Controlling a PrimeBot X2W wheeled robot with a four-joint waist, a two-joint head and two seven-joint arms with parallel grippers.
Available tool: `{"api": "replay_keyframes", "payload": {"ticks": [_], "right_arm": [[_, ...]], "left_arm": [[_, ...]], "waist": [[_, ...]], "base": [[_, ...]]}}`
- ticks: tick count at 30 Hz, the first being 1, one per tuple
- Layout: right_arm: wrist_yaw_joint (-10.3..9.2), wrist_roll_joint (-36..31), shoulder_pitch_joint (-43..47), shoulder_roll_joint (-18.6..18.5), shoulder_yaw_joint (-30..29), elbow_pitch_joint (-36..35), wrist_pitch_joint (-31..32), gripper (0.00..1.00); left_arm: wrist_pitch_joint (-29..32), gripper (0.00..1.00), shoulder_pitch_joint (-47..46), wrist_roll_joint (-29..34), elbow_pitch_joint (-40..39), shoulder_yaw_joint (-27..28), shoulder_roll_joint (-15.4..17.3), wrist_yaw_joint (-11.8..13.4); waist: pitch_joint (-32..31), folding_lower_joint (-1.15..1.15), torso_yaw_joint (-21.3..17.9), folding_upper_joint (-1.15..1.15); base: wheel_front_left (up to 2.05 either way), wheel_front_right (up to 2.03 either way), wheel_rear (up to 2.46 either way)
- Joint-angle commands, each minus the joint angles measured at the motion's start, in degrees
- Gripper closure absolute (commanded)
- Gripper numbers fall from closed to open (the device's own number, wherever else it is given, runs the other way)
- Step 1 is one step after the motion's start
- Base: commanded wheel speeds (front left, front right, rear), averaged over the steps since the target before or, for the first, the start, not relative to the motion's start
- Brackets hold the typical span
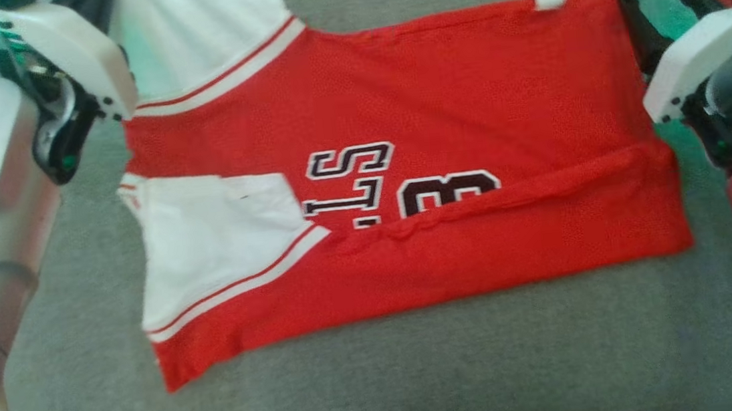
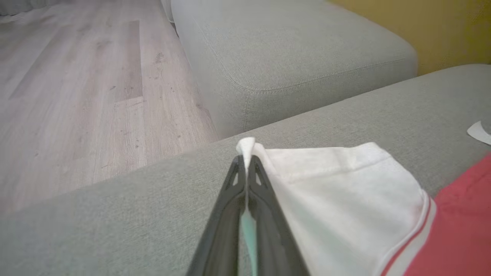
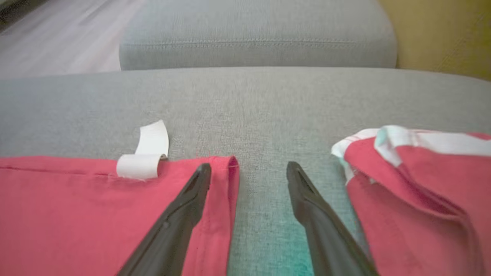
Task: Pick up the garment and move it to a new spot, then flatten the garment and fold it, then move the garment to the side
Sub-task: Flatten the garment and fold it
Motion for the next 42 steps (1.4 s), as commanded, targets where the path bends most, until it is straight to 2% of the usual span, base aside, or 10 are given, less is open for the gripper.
{"api": "replay_keyframes", "payload": {"ticks": [1,7,13,14,15,21,29,37,42], "right_arm": [[-0.05,0.0,-1.7,-1.1,1.2,-0.9,0.3,0.00],[-0.05,2.0,-4.0,-3.5,3.8,5.1,2.1,0.00],[-0.05,3.2,-5.9,-4.9,7.2,9.7,3.1,0.00],[-0.05,3.5,-6.2,-4.9,7.9,10.3,3.4,0.21],[-0.05,3.9,-6.6,-5.0,8.5,10.7,3.5,1.00],[-0.05,5.9,-9.3,-5.0,10.6,10.9,1.7,1.00],[-0.05,10.5,-16.1,-4.0,9.7,10.3,-2.8,1.00],[-0.05,12.8,-24.2,-1.9,7.8,12.6,-7.7,1.00],[-0.05,13.4,-27.1,-0.8,7.1,15.5,-10.8,1.00]], "left_arm": [[-0.6,1.00,-1.2,-0.5,-2.0,1.1,2.1,0.1],[-0.9,1.00,1.0,-1.6,-6.7,-1.3,2.4,0.1],[-0.6,1.00,1.8,-2.1,-8.7,-2.3,2.9,0.1],[-0.5,1.00,1.8,-2.0,-8.7,-2.4,3.0,0.1],[-0.5,1.00,1.7,-1.9,-8.7,-2.5,3.1,0.1],[-0.9,1.00,1.2,-1.7,-7.9,-2.2,3.8,0.8],[-5.0,1.00,-2.9,-0.7,-4.8,0.0,4.6,3.1],[-11.9,1.00,-10.5,1.5,1.3,1.8,2.6,4.8],[-15.2,1.00,-12.7,1.7,5.3,1.9,0.5,3.8]], "waist": [[-0.6,0.00,2.3,0.00],[-0.5,0.00,5.1,0.00],[0.0,0.00,5.9,0.00],[0.1,0.00,6.0,0.00],[0.2,0.00,5.9,0.00],[0.4,0.00,5.1,0.00],[1.7,0.00,2.7,0.00],[3.5,0.00,1.3,0.00],[3.5,0.00,1.6,0.00]], "base": [[0.00,0.00,0.00],[0.00,0.00,0.00],[0.00,0.00,0.00],[0.00,0.00,0.00],[0.00,0.00,0.00],[0.00,0.00,0.00],[0.00,0.00,0.00],[0.00,0.00,0.00],[0.00,0.00,0.00]]}}
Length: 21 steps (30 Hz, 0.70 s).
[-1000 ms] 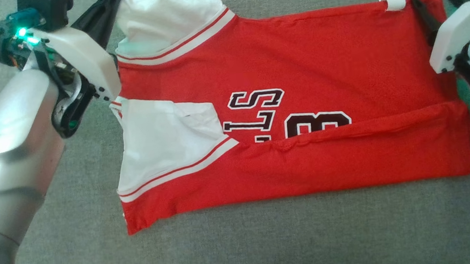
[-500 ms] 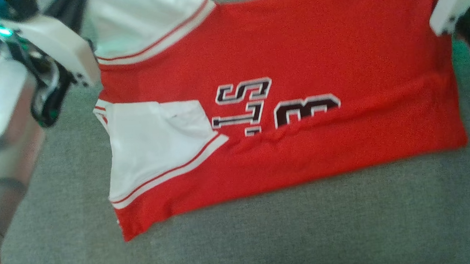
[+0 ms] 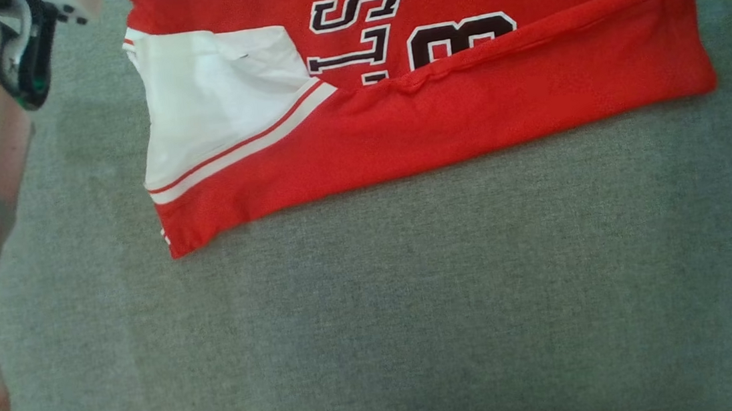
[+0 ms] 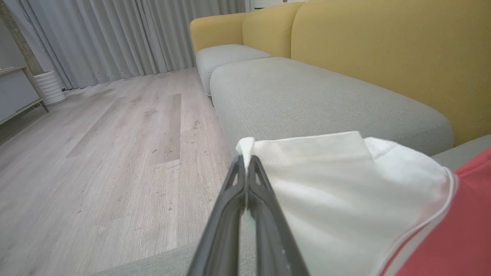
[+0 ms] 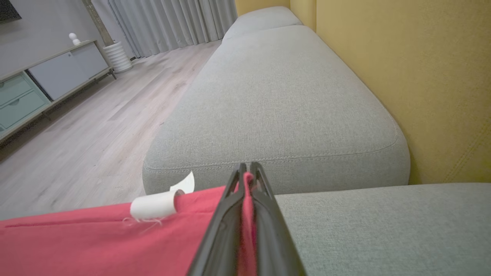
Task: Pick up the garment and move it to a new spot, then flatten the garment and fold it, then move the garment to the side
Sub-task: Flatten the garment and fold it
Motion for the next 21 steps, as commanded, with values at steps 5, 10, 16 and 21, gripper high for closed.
{"api": "replay_keyframes", "payload": {"ticks": [5,10,16,21], "right_arm": [[-0.05,1.9,0.3,0.1,1.2,0.3,-1.8,1.00],[-0.05,5.1,3.7,-1.2,2.7,0.4,-1.5,1.00],[-0.05,10.7,10.0,-4.1,5.5,-2.1,1.5,1.00],[-0.05,13.7,13.8,-6.2,7.5,-3.9,5.0,1.00]], "left_arm": [[-1.7,1.00,-1.3,-0.3,2.1,1.2,1.1,-1.9],[-1.6,1.00,1.8,-1.7,1.8,-0.5,0.8,-3.3],[3.0,1.00,8.6,-6.5,-5.6,-4.8,3.7,-3.7],[5.8,1.00,12.2,-8.4,-10.1,-7.4,7.0,-3.7]], "waist": [[-1.5,-0.01,1.2,0.00],[-3.9,-0.01,2.2,0.00],[-8.0,-0.01,3.1,0.00],[-9.9,-0.01,3.5,0.00]], "base": [[0.00,0.00,0.00],[0.00,0.00,0.00],[0.00,0.00,0.00],[0.00,0.00,0.00]]}}
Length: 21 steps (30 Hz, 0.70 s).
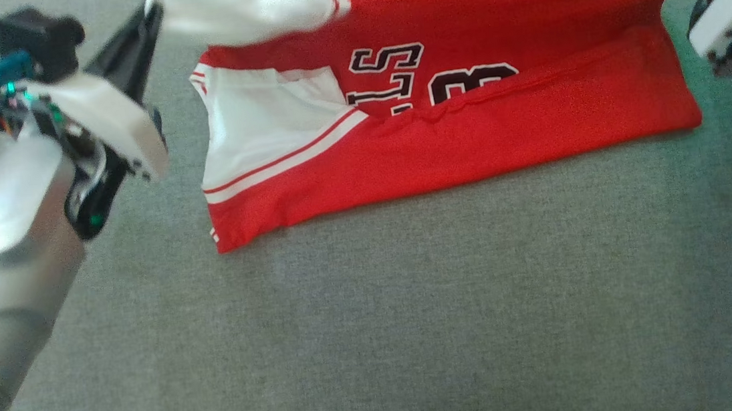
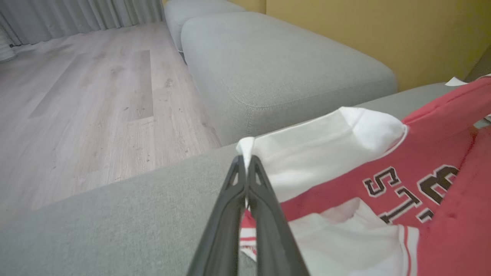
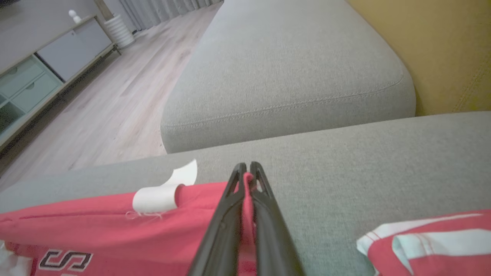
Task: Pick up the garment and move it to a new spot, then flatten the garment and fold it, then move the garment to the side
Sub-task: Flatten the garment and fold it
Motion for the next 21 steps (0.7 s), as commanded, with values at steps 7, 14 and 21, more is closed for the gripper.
{"api": "replay_keyframes", "payload": {"ticks": [7,14,21], "right_arm": [[-0.05,3.6,6.0,-4.7,4.1,-3.9,6.4,1.00],[-0.05,6.3,9.3,-7.6,7.1,-6.1,12.8,1.00],[-0.05,8.6,11.6,-9.5,9.8,-9.0,18.5,1.00]], "left_arm": [[6.7,1.00,4.7,-5.5,-9.7,-2.4,7.6,0.1],[12.0,1.00,8.5,-9.7,-16.9,-5.3,11.7,0.1],[16.8,1.00,9.8,-12.0,-21.3,-7.7,14.7,0.1]], "waist": [[-3.4,0.01,0.9,-0.01],[-4.9,0.01,0.9,-0.01],[-5.4,0.01,0.4,-0.01]], "base": [[0.00,0.00,0.00],[0.00,0.00,0.00],[0.00,0.00,0.00]]}}
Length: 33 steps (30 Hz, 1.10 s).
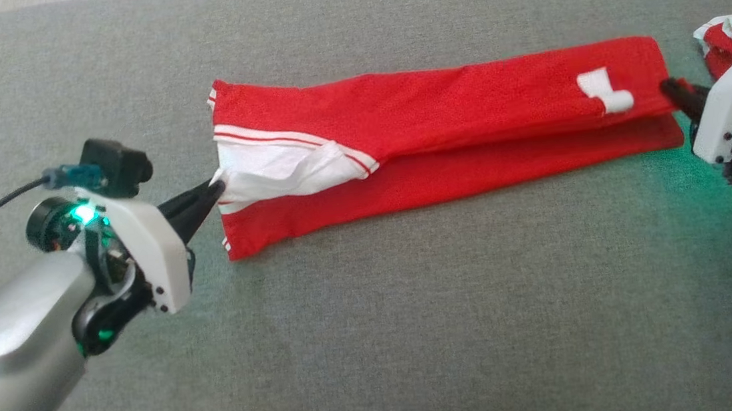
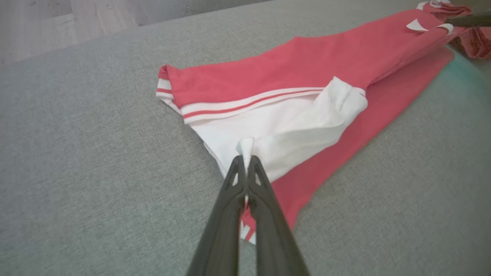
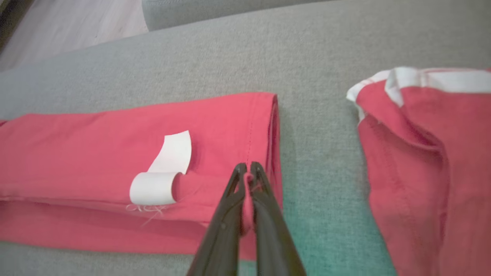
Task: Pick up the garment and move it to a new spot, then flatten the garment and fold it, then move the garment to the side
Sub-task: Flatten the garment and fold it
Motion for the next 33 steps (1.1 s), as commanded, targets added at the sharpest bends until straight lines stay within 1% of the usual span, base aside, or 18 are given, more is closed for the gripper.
{"api": "replay_keyframes", "payload": {"ticks": [1,9,10,11,14,17,20,22,23,25,27,29,31,33], "right_arm": [[-0.05,0.4,0.4,-1.9,0.5,-1.7,0.4,1.00],[-0.05,1.2,1.7,-1.9,2.2,-2.2,4.1,1.00],[-0.05,1.2,1.7,-1.9,2.1,-1.9,4.1,0.89],[-0.05,1.4,1.7,-1.7,1.9,-1.5,4.4,0.00],[-0.05,2.6,1.7,-0.9,0.9,-1.8,3.8,0.00],[-0.05,2.9,1.2,-0.8,-0.3,-2.4,1.7,0.00],[-0.05,3.1,0.4,-0.3,-2.3,-3.2,-2.7,0.00],[-0.05,3.0,-0.2,0.5,-3.9,-3.9,-7.1,0.00],[-0.05,3.0,-0.2,0.5,-3.9,-3.9,-7.1,0.00],[-0.05,2.8,-0.6,1.6,-5.4,-5.0,-12.0,0.00],[-0.05,2.3,-0.4,2.9,-6.5,-6.4,-16.9,0.00],[-0.05,1.6,0.0,4.0,-7.7,-7.9,-22.1,0.00],[-0.05,-0.5,0.8,4.9,-8.5,-8.9,-27.6,0.00],[-0.05,-2.9,1.8,6.3,-9.2,-9.6,-32.5,0.00]], "left_arm": [[0.2,1.00,-2.3,0.1,-1.0,2.2,3.2,0.1],[3.5,1.00,-1.2,-0.6,-1.7,0.2,3.2,0.1],[3.3,0.73,-1.1,-0.3,-1.6,0.0,3.1,0.3],[2.7,0.00,-1.2,0.3,-1.5,0.0,3.0,0.7],[-0.1,0.00,-0.9,1.4,-0.7,0.6,2.3,2.2],[-5.8,0.00,-1.1,2.2,0.4,3.0,1.1,4.8],[-14.1,0.00,-1.1,2.8,2.0,6.6,-0.7,8.3],[-19.9,0.00,-0.7,2.8,2.8,9.2,-2.0,10.3],[-19.9,0.00,-0.7,2.8,2.8,9.2,-2.0,10.3],[-25.1,0.00,0.0,2.6,3.5,11.7,-3.4,12.0],[-27.4,0.00,1.3,1.9,3.5,14.8,-5.0,13.1],[-28.2,0.00,2.6,2.7,2.8,18.5,-6.4,14.1],[-28.3,0.00,4.8,5.5,0.3,25.6,-8.7,15.0],[-28.3,0.00,8.7,10.1,-1.8,31.4,-11.0,15.6]], "waist": [[0.1,0.01,-0.1,-0.01],[0.3,0.01,-0.8,-0.01],[0.3,0.01,-0.9,-0.01],[0.3,0.01,-1.0,-0.01],[-0.2,0.01,-1.4,-0.01],[-0.9,0.01,-1.7,-0.01],[-1.7,0.01,-2.0,-0.01],[-2.4,0.01,-2.1,-0.01],[-2.4,0.01,-2.1,-0.01],[-3.3,0.01,-2.3,-0.01],[-4.1,0.01,-2.3,-0.01],[-4.7,0.01,-2.2,-0.01],[-5.3,0.01,-2.1,-0.01],[-5.9,0.01,-2.1,-0.01]], "base": [[0.00,0.00,0.00],[0.00,0.00,0.00],[0.00,0.00,0.00],[0.00,0.00,0.00],[0.00,0.00,0.00],[0.00,0.00,0.00],[0.00,0.00,0.00],[0.00,0.00,0.00],[0.00,0.00,0.00],[0.00,0.00,0.00],[0.00,0.00,0.00],[0.00,0.00,0.00],[0.00,0.00,0.00],[0.00,0.00,0.00]]}}
